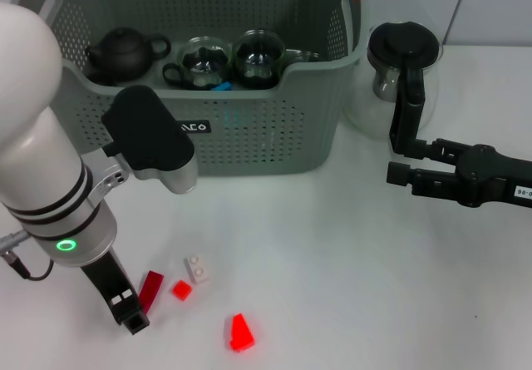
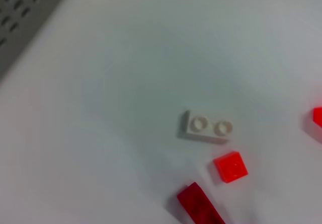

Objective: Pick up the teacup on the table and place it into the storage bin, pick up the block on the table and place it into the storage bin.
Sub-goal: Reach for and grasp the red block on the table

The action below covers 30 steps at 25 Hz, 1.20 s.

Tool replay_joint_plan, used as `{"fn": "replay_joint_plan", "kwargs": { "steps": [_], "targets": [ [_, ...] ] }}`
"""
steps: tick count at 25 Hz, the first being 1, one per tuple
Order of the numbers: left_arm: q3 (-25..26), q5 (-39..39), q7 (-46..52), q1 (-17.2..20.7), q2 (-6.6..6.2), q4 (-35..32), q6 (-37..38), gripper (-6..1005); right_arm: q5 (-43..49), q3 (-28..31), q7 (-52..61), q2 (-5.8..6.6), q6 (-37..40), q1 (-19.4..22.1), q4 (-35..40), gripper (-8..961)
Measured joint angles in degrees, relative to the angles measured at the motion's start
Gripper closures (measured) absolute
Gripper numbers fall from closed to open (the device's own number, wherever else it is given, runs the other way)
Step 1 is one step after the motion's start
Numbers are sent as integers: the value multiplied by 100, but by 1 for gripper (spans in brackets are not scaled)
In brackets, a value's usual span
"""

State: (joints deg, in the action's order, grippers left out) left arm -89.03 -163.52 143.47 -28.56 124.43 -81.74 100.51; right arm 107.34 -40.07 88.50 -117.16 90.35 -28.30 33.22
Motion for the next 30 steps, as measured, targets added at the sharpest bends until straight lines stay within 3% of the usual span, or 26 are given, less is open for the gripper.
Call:
{"fn": "replay_joint_plan", "kwargs": {
  "steps": [18,30],
  "targets": [
    [0,-13,39,-69,-25,422,-180,432,15,0,0,0,0,36,0,69],
    [59,-3,41,-60,-6,14,425,432,15,0,0,0,0,30,0,68]
  ]
}}
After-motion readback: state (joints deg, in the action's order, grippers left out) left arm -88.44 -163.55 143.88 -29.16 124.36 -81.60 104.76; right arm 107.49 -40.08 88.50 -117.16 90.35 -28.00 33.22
